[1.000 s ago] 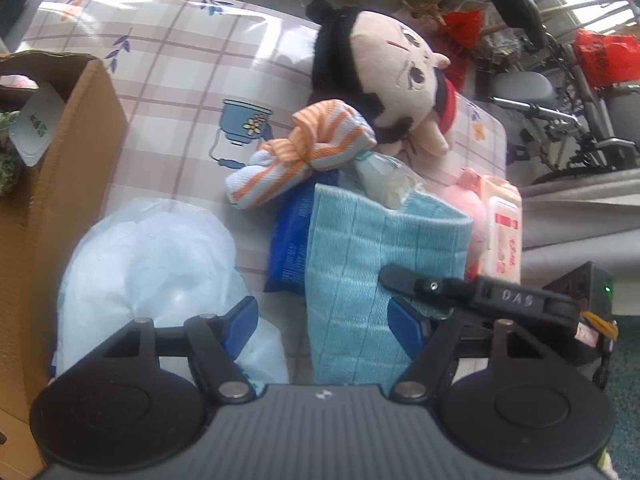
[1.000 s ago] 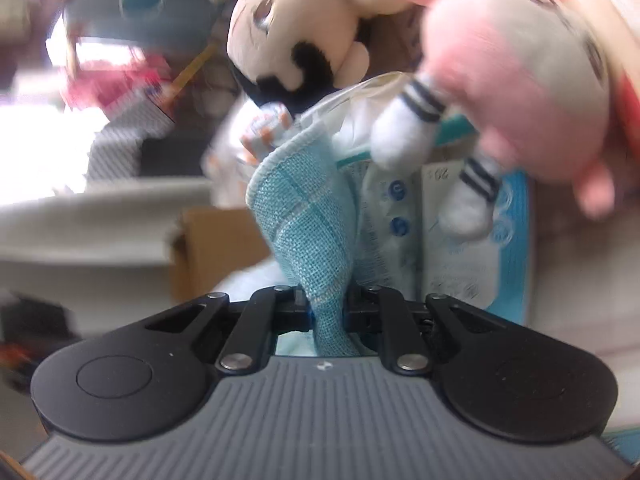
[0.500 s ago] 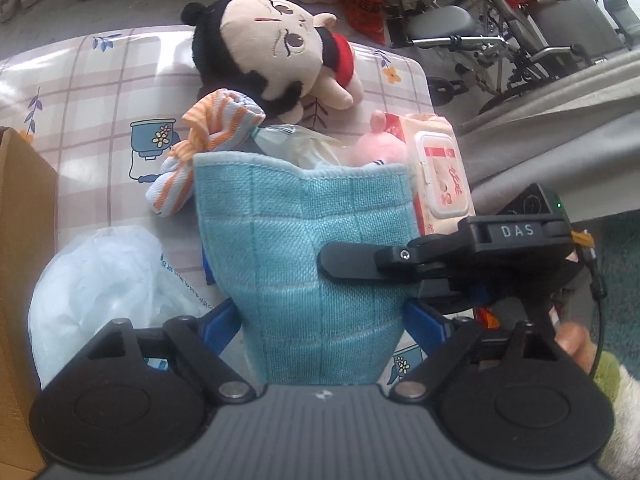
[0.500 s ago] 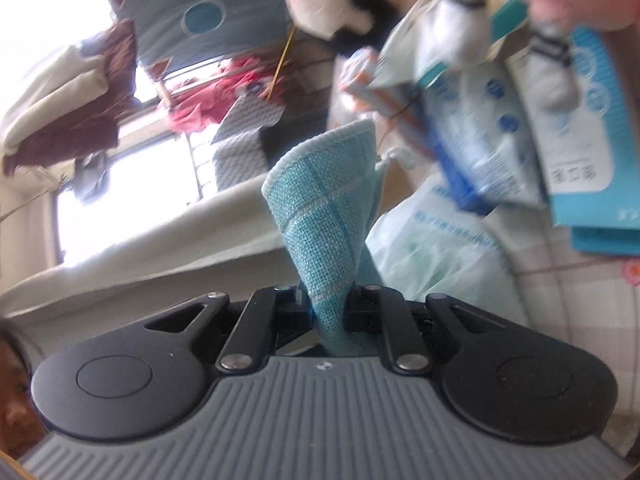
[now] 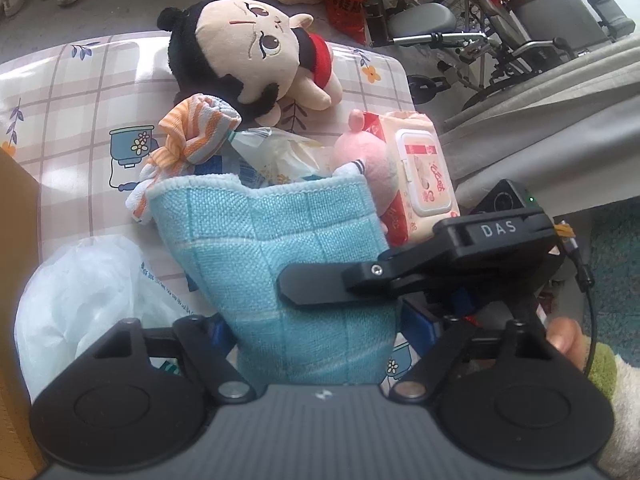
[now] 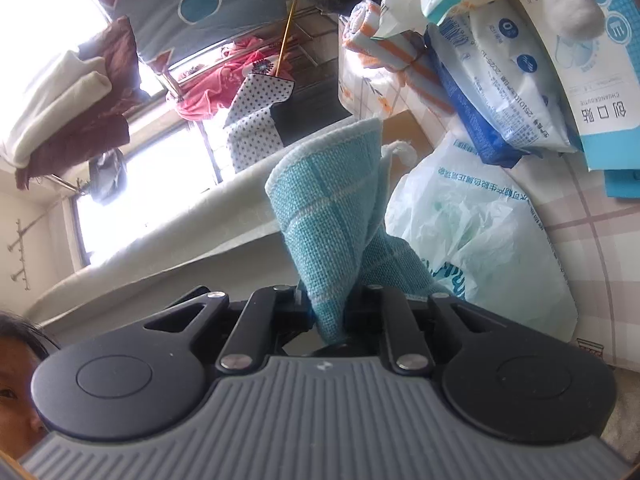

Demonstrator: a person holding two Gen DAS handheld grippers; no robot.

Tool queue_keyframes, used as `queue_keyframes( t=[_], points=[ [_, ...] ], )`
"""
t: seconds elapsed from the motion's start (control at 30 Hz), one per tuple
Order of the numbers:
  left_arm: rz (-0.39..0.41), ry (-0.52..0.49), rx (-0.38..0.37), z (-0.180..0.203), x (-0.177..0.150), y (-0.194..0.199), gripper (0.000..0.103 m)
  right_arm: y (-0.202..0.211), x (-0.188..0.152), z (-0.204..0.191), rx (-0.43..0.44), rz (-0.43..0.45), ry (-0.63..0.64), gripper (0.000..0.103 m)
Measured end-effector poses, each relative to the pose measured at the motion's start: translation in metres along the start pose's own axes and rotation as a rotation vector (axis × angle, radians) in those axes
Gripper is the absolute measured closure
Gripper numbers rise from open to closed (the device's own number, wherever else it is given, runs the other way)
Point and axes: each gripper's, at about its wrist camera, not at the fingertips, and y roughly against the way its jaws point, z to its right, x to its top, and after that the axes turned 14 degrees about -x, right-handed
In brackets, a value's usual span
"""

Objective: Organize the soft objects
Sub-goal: 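Lift the blue towel with the left tool while the right tool releases it, then grasp the rolled striped orange sock with the right tool while the left tool holds the towel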

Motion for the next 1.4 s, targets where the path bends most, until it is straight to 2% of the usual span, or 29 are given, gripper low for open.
queue_keyframes(
  t=[0.07,0.17,0.23,0.27,0.33,0.37,0.47,0.6,0.7,0.8,0.9,1.0,1.2,1.3,1.4],
  points=[
    [0.001,0.010,-0.023,-0.002,0.002,0.001,0.032,0.003,0.002,-0.001,-0.002,0.012,0.003,0.088],
    [-0.005,0.004,-0.028,0.000,0.002,-0.001,0.036,0.006,0.004,-0.007,-0.004,0.012,0.030,0.073],
    [-0.014,0.001,-0.025,0.000,0.002,-0.002,0.042,0.008,0.007,-0.011,0.002,0.005,0.038,0.053],
    [-0.017,0.002,-0.025,0.000,0.002,-0.002,0.042,0.009,0.009,-0.013,0.008,0.001,0.041,0.046],
    [-0.013,0.008,-0.031,-0.002,0.001,-0.001,0.043,0.015,0.014,-0.017,0.006,0.011,0.049,0.022],
    [-0.010,0.009,-0.034,-0.003,0.001,0.001,0.044,0.019,0.016,-0.018,0.008,0.019,0.049,0.019],
    [-0.002,0.013,-0.034,-0.007,0.002,0.006,0.050,0.027,0.022,-0.021,0.023,0.030,0.040,0.016],
    [0.014,0.042,-0.024,-0.016,0.004,0.013,0.063,0.038,0.025,-0.027,-0.019,0.077,0.067,0.015],
    [0.046,0.065,0.003,-0.024,0.004,0.022,0.067,0.046,0.028,-0.036,-0.059,0.142,0.095,0.015],
    [0.093,0.098,0.024,-0.033,0.004,0.037,0.068,0.054,0.031,-0.051,-0.137,0.246,0.138,0.015],
    [0.145,0.139,0.050,-0.044,0.003,0.054,0.069,0.049,0.037,-0.070,-0.246,0.336,0.191,0.018],
    [0.199,0.167,0.087,-0.053,0.001,0.070,0.069,0.027,0.043,-0.091,-0.423,0.401,0.277,0.024],
    [0.280,0.240,0.101,-0.075,-0.002,0.096,0.069,-0.038,0.047,-0.127,-0.757,0.517,0.482,0.027],
    [0.305,0.262,0.098,-0.083,-0.003,0.103,0.069,-0.066,0.050,-0.132,-0.870,0.535,0.511,0.027],
    [0.319,0.274,0.094,-0.088,-0.003,0.106,0.070,-0.085,0.053,-0.134,-0.943,0.555,0.522,0.027]
  ],
)
